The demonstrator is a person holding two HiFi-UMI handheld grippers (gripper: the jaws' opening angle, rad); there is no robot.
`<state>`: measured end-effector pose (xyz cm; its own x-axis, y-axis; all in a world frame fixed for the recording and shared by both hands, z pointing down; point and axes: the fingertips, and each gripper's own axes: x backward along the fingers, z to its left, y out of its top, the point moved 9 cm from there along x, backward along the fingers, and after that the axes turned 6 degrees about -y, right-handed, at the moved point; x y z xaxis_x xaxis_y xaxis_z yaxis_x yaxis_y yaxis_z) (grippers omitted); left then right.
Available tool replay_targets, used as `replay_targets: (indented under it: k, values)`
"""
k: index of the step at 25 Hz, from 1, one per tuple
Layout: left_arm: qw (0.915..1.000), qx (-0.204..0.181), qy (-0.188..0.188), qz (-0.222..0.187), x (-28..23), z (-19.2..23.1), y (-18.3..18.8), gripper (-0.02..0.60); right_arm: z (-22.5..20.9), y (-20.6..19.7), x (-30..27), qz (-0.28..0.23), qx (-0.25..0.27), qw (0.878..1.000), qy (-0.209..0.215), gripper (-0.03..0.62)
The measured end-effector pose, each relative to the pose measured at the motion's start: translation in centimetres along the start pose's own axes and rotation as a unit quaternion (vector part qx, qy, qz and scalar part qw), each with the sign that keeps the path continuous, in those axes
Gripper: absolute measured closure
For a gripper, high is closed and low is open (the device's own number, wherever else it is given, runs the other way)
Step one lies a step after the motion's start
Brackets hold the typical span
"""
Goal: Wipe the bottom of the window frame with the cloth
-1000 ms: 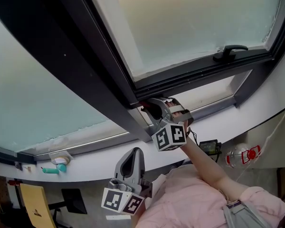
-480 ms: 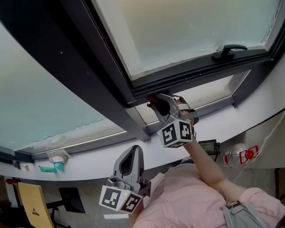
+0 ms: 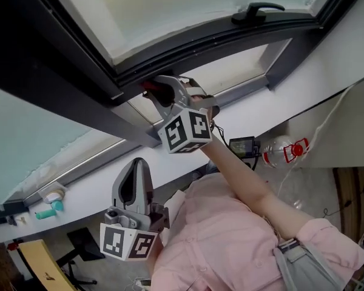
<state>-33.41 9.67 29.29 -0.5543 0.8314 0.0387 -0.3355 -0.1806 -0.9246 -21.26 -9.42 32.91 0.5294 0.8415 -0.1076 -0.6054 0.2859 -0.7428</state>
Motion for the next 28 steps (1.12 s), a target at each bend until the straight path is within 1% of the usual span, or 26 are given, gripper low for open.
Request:
replay_targets:
  k: [6, 12, 15, 19, 22, 25, 26, 28]
  values:
    - [0.9998, 0.006, -0.017, 0.011, -1.1, -0.7, -0.4, 0.588, -0.2, -0.5, 0.5, 0.003, -0.007, 1.000, 0.005, 0.529]
    - [0.9997, 0.007, -0.014, 0.018, -2.0, -1.0, -0.6, 0.588, -1.2, -2.3, 1.2, 0.018, -0.026, 0.999, -0.003, 0.529]
    - [0.9996, 0.008, -0.017, 0.023, -2.8, -1.4, -0.7, 0.588, -1.6, -2.7, 1.3, 0.018, -0.030, 0.999, 0.003, 0.528]
    - [0.9994, 0.012, -0.021, 0.025, -3.6, -1.3, -0.9, 0.588, -1.9, -2.9, 1.2, 0.020, -0.018, 1.000, 0.007, 0.528]
    - [0.9993, 0.013, -0.021, 0.029, -3.9, -0.9, -1.0, 0.588, -1.9, -3.1, 0.8, 0.022, -0.032, 0.999, 0.012, 0.528]
    - [0.9989, 0.013, -0.034, 0.031, -4.8, -1.3, -1.1, 0.588, -3.3, -4.4, 0.1, 0.039, -0.041, 0.998, 0.010, 0.528]
    - [0.9986, 0.013, -0.042, 0.030, -5.3, -1.6, -1.1, 0.588, -3.2, -4.2, 0.0, 0.037, -0.050, 0.998, 0.014, 0.528]
    - [0.9977, 0.013, -0.059, 0.030, -6.3, -2.1, -1.1, 0.588, -2.0, -2.6, 0.4, 0.018, -0.067, 0.997, 0.039, 0.528]
